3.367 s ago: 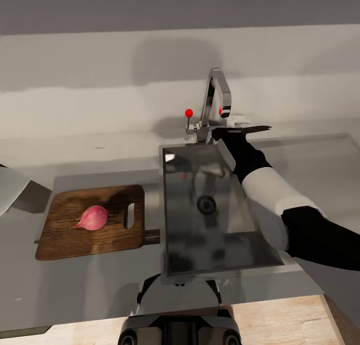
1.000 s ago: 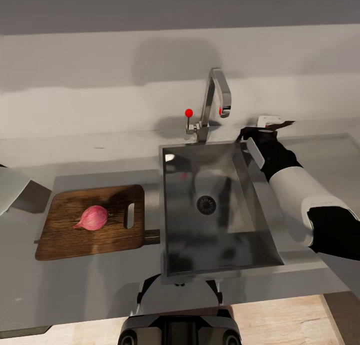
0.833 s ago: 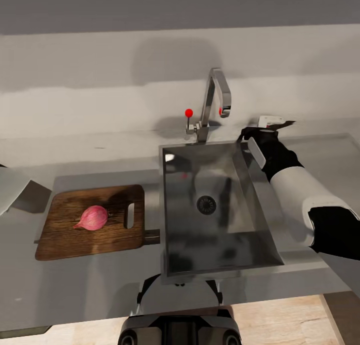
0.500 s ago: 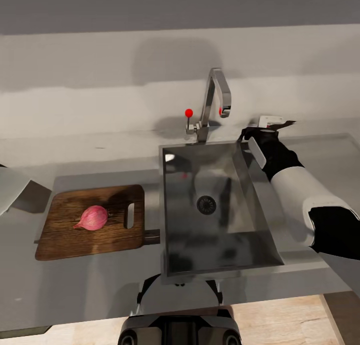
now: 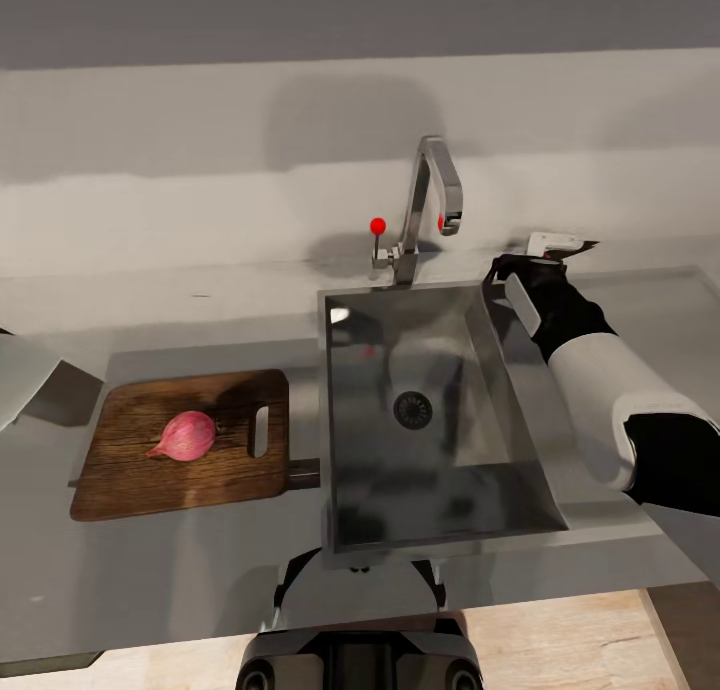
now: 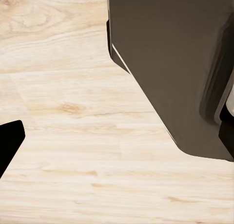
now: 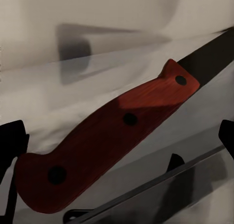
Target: In the kitchen, take the Vidalia onion out of the sink, dice it on the chopping board with the paring knife, put the diced onion into the bowl on the countertop, then place both the paring knife and the chopping board into the sink.
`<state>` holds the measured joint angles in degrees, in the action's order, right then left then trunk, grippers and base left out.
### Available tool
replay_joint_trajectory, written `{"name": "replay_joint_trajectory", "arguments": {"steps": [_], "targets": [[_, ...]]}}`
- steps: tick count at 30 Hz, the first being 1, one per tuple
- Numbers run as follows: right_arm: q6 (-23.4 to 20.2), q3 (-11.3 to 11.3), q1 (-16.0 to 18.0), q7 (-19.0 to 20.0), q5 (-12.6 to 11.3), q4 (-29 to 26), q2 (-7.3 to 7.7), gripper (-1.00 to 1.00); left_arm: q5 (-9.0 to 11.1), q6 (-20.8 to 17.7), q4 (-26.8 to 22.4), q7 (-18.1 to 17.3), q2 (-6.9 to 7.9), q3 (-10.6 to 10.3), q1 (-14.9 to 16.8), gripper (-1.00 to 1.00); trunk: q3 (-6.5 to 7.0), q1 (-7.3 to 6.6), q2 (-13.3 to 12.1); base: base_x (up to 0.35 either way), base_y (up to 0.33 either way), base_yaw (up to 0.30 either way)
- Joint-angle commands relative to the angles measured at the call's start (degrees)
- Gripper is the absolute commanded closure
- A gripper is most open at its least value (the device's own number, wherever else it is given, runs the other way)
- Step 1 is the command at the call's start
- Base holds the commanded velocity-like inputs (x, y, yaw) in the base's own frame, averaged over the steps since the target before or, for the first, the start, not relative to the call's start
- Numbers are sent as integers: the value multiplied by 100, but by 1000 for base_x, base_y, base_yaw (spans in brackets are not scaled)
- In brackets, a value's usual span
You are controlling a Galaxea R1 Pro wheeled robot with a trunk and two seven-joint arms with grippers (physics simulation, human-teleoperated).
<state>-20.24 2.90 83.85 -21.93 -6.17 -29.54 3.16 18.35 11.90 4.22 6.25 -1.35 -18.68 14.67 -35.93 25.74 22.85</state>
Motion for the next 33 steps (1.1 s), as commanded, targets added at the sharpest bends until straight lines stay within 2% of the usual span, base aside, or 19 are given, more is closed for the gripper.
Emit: {"name": "replay_joint_trajectory", "arguments": {"steps": [1,33], "targets": [[-59,26,0,-31,-78,185,6,-100,37,40,26,8,-6,-48,9,-100,-7,5,7,0,0,0],[-77,10,0,-32,-95,-58,-43,-100,37,39,26,8,-6,-48,10,-100,-7,5,7,0,0,0]]}}
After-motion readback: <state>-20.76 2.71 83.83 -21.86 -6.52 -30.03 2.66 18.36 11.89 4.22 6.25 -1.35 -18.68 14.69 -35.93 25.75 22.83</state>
